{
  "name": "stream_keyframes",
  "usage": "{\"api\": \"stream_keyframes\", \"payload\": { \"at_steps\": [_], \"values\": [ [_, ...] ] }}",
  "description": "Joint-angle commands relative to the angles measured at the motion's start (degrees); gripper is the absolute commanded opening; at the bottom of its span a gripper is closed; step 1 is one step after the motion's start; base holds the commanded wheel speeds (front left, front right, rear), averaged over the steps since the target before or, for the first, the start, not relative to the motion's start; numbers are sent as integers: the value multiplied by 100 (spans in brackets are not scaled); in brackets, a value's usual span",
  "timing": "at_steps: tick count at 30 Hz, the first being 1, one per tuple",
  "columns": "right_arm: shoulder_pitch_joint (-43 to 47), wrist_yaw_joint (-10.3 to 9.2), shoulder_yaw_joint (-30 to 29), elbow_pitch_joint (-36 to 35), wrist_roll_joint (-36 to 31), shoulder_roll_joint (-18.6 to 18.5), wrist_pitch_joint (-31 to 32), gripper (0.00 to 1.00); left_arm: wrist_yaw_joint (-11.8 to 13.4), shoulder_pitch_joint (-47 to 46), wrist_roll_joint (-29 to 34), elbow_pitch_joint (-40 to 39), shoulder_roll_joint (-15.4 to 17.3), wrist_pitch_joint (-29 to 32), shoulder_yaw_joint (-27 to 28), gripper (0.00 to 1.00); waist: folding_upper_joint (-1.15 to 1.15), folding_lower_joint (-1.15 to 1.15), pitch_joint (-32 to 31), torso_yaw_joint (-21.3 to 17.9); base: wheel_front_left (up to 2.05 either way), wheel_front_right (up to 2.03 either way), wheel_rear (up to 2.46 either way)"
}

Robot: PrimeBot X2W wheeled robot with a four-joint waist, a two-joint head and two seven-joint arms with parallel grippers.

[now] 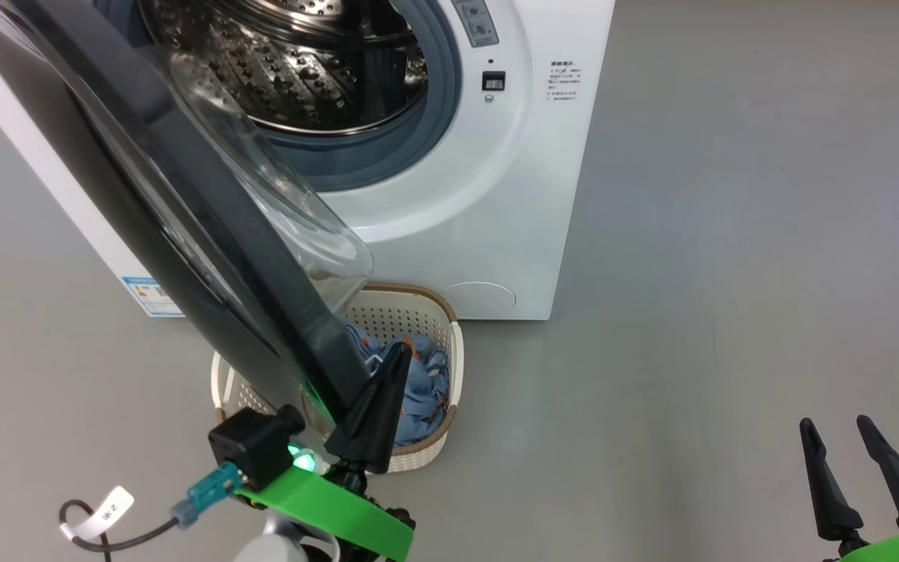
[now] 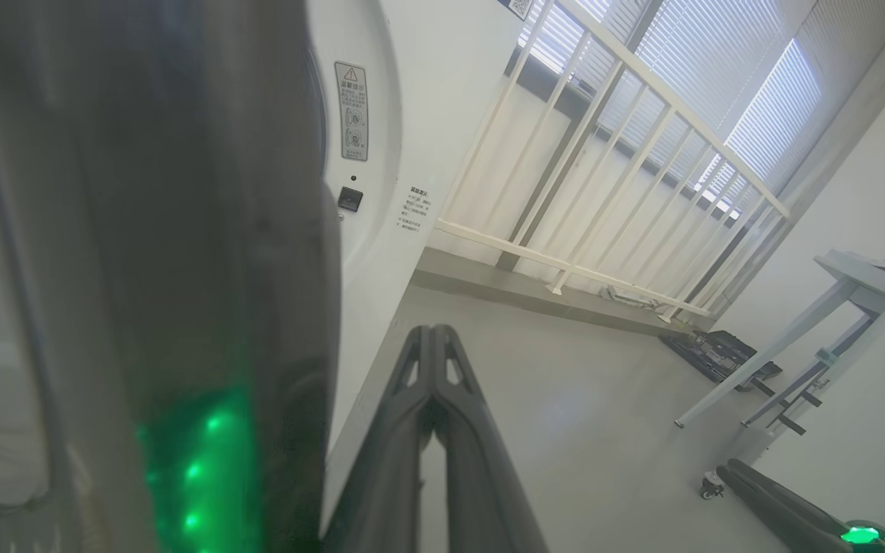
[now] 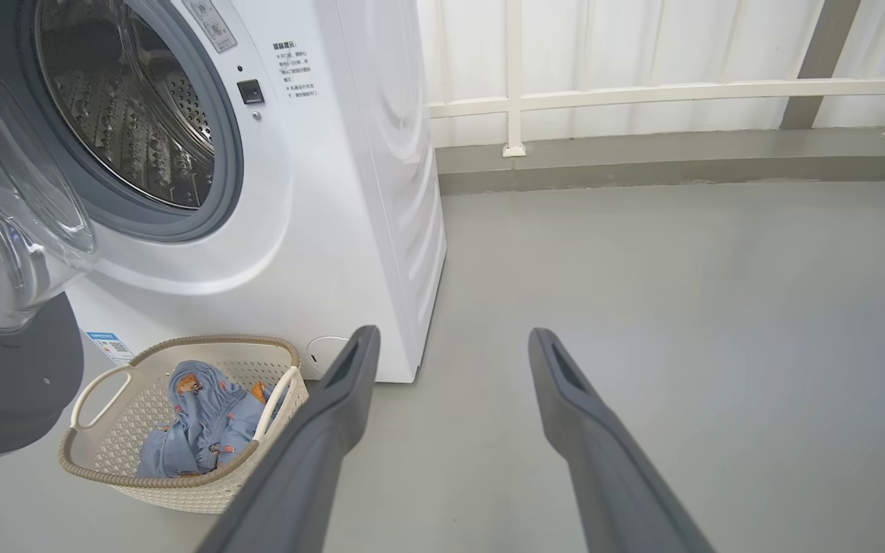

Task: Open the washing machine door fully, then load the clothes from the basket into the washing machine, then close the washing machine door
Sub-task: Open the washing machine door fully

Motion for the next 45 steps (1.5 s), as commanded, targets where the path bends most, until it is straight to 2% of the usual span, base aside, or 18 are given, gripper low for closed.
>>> {"api": "stream_keyframes", "payload": {
  "at_steps": [1,21,45],
  "values": [
    [-133,9,82,-165,-76,-90,-69,100,14,-251,-36,-74,32,-35,243,0,0,0,-2,6,0,0,0],
    [-107,9,68,-307,-197,-74,-69,100,-67,148,62,-6,31,-36,435,0,0,0,-81,191,0,0,0],
    [-100,9,14,-412,-186,-126,-69,100,-126,312,12,59,31,-36,689,0,0,0,-66,1000,0,0,0]
  ]
}}
